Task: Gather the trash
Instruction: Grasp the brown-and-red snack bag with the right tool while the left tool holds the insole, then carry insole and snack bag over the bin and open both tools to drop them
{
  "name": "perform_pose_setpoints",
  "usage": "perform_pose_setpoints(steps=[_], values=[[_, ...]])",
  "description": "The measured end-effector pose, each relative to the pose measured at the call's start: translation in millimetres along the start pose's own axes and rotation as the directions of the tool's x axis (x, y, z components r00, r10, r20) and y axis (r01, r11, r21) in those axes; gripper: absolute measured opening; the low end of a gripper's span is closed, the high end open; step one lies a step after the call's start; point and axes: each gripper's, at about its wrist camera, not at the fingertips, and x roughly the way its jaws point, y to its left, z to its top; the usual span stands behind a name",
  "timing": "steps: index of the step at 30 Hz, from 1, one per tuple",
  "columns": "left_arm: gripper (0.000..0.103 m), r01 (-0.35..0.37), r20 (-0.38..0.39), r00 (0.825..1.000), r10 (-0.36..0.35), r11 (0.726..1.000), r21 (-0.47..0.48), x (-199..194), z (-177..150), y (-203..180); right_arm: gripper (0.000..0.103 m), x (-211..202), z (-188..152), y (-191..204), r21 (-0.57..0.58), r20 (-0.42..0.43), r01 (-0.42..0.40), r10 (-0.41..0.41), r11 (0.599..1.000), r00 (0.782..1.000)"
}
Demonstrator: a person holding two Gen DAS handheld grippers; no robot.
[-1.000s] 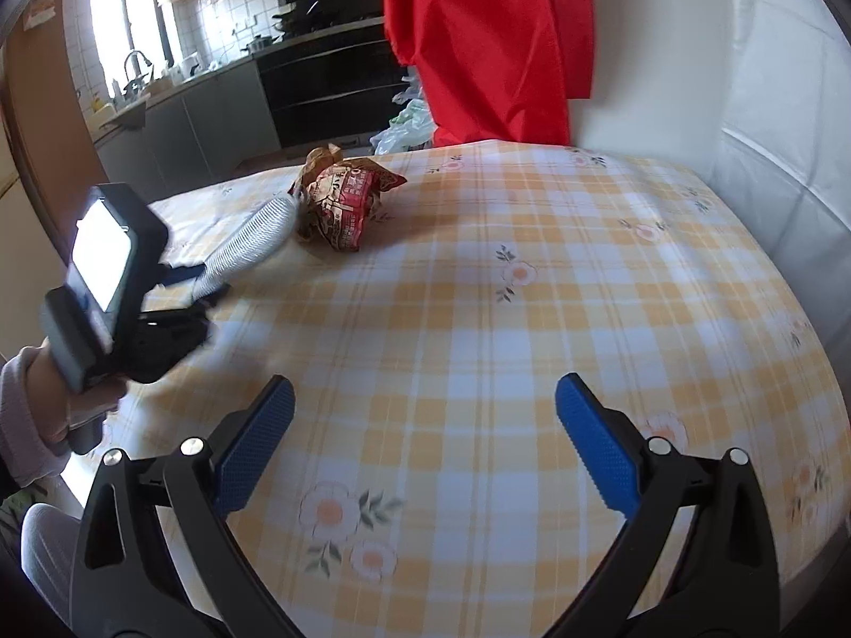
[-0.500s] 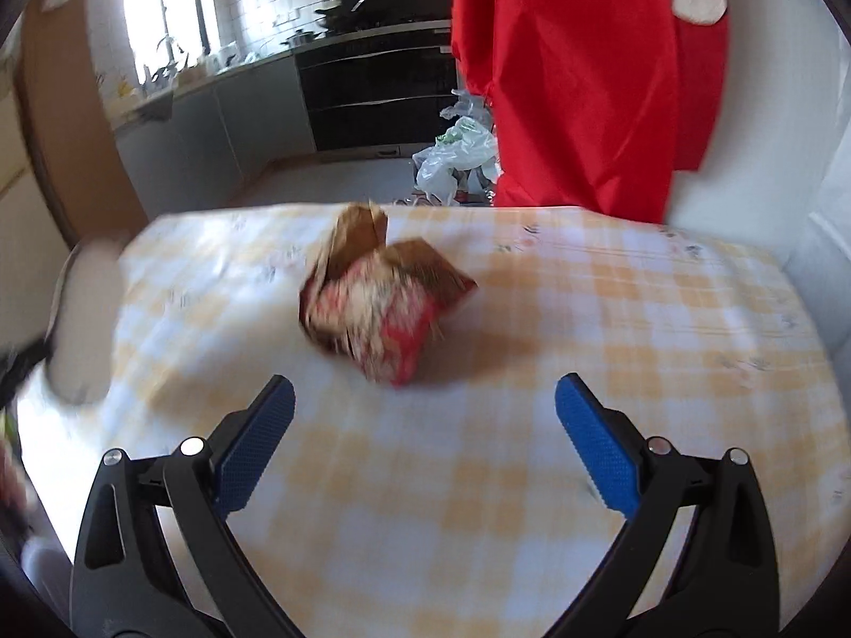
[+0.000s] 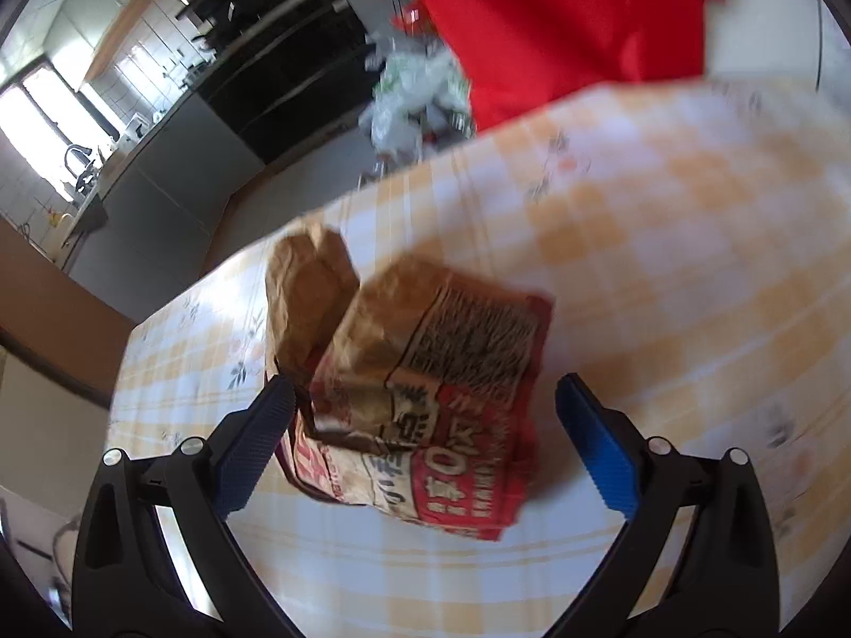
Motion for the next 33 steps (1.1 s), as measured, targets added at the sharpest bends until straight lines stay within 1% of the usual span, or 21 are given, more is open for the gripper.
perform_pose_setpoints(steps=[1, 2, 3, 5, 6, 9, 10, 12, 14, 18, 20, 22, 24, 26, 29, 31, 33], values=[[0.006, 0.002, 0.006, 1.0, -0.002, 1.0, -0.013, -4.4, -0.5, 4.5, 0.097, 2.2, -2.1, 0.8, 0.001, -0.01, -0.006, 0.006, 1.0, 1.0], [0.006, 0.011, 0.014, 1.0, -0.01, 0.999, -0.041, -8.1, -0.1, 8.8, 0.095, 2.8, -4.5, 1.7, -0.002, -0.014, -0.035, 0.034, 0.999, 0.999], [0.006, 0.018, 0.018, 1.0, -0.017, 0.998, -0.059, -9.8, 0.6, 12.3, 0.083, 2.2, -7.4, 2.2, -0.006, -0.013, -0.053, 0.052, 0.999, 0.999], [0.006, 0.025, 0.03, 0.999, -0.022, 0.997, -0.072, -14.8, 1.2, 15.3, 0.081, -3.4, -15.5, 4.2, -0.027, -0.005, -0.071, 0.071, 0.997, 0.997], [0.006, 0.026, 0.041, 0.999, -0.023, 0.997, -0.069, -18.4, 1.7, 14.5, 0.078, -7.5, -20.0, 5.0, -0.037, 0.006, -0.077, 0.077, 0.996, 0.997], [0.006, 0.055, 0.06, 0.997, -0.051, 0.996, -0.072, -28.1, -1.2, 11.4, 0.077, -27.6, -33.0, 9.5, -0.08, 0.04, -0.086, 0.09, 0.993, 0.995], [0.006, 0.064, 0.058, 0.996, -0.06, 0.996, -0.064, -29.9, -3.2, 9.1, 0.076, -38.1, -39.8, 12.1, -0.112, 0.054, -0.079, 0.086, 0.991, 0.995], [0.006, 0.081, 0.045, 0.996, -0.08, 0.996, -0.028, -35.9, -8.8, 0.4, 0.076, -58.7, -53.2, 17.2, -0.184, 0.071, -0.071, 0.085, 0.98, 0.994], [0.006, 0.11, 0.017, 0.994, -0.11, 0.994, -0.005, -41.8, -15.0, -6.7, 0.076, -78.8, -62.7, 16.5, -0.22, 0.083, -0.079, 0.1, 0.972, 0.992], [0.006, 0.179, -0.047, 0.982, -0.181, 0.983, -0.04, -54.7, -21.2, -9.6, 0.076, -125.4, -88.0, 8.7, -0.238, 0.114, -0.121, 0.151, 0.964, 0.982], [0.006, 0.187, -0.047, 0.981, -0.189, 0.982, -0.041, -63.6, -21.6, -13.2, 0.076, -147.3, -102.0, 3.2, -0.223, 0.128, -0.15, 0.181, 0.963, 0.975], [0.006, 0.185, -0.035, 0.982, -0.186, 0.983, -0.019, -77.1, -21.9, -21.6, 0.076, -169.6, -118.2, -1.1, -0.205, 0.137, -0.18, 0.21, 0.962, 0.968], [0.006, 0.186, -0.03, 0.982, -0.185, 0.982, 0.038, -91.8, -26.4, -35.1, 0.076, -191.6, -132.4, -0.3, -0.218, 0.137, -0.181, 0.213, 0.959, 0.967], [0.006, 0.194, -0.06, 0.98, -0.189, 0.977, 0.094, -101.0, -33.4, -47.7, 0.076, -211.5, -146.6, 3.2, -0.267, 0.142, -0.164, 0.208, 0.95, 0.968], [0.006, 0.217, -0.122, 0.972, -0.2, 0.965, 0.145, -110.7, -43.5, -58.8, 0.076, -241.6, -177.0, 12.3, -0.373, 0.14, -0.135, 0.199, 0.918, 0.97], [0.006, 0.221, -0.147, 0.969, -0.198, 0.961, 0.164, -118.8, -48.2, -62.8, 0.076, -260.0, -197.8, 17.1, -0.428, 0.131, -0.128, 0.202, 0.895, 0.971], [0.006, 0.224, -0.164, 0.967, -0.196, 0.959, 0.172, -126.5, -51.6, -65.1, 0.076, -271.7, -213.1, 18.8, -0.451, 0.116, -0.129, 0.202, 0.883, 0.972]])
